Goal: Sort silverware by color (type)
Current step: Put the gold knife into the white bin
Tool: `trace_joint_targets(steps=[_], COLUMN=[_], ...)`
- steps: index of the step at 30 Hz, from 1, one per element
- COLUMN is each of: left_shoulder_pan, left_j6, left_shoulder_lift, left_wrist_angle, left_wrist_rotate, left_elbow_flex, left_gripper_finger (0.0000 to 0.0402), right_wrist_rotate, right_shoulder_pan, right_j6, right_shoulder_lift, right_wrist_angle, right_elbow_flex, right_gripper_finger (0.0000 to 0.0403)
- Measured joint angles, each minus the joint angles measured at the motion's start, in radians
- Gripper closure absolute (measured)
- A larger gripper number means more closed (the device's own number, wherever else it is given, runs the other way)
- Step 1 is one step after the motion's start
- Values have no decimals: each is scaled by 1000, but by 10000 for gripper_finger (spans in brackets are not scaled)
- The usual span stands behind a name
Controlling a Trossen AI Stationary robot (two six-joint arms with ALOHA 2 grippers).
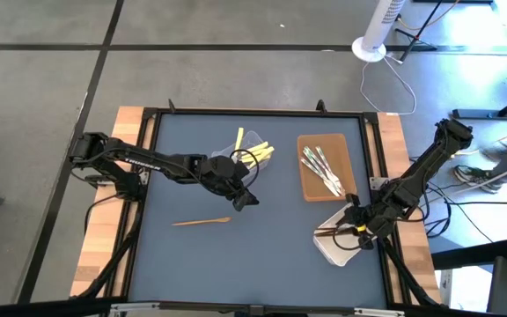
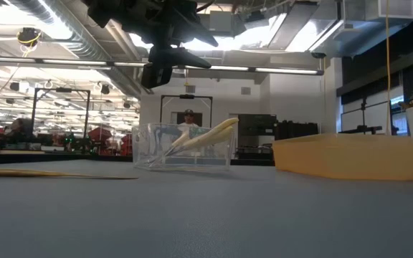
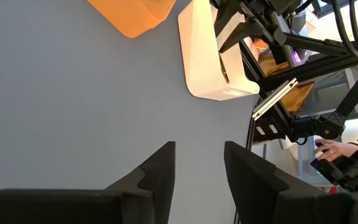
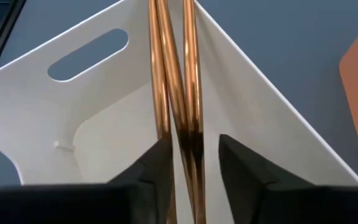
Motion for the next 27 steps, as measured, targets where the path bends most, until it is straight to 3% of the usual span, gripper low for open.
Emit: trace_joint_targets(steps=[11, 27], left_shoulder_pan=[0, 0], left_j6=[0, 1], left_shoulder_lift=[0, 0], left_wrist_angle=[0, 0], left_wrist_rotate=[0, 0], left_elbow_flex=[0, 0], left_gripper_finger=[270, 270], right_wrist_rotate=[0, -9], right_shoulder_pan=[0, 0], right_j6=[0, -3], right_shoulder_lift=[0, -6], right_wrist_angle=[1, 9], right_elbow_flex=[0, 25], right_gripper_finger=[232, 230])
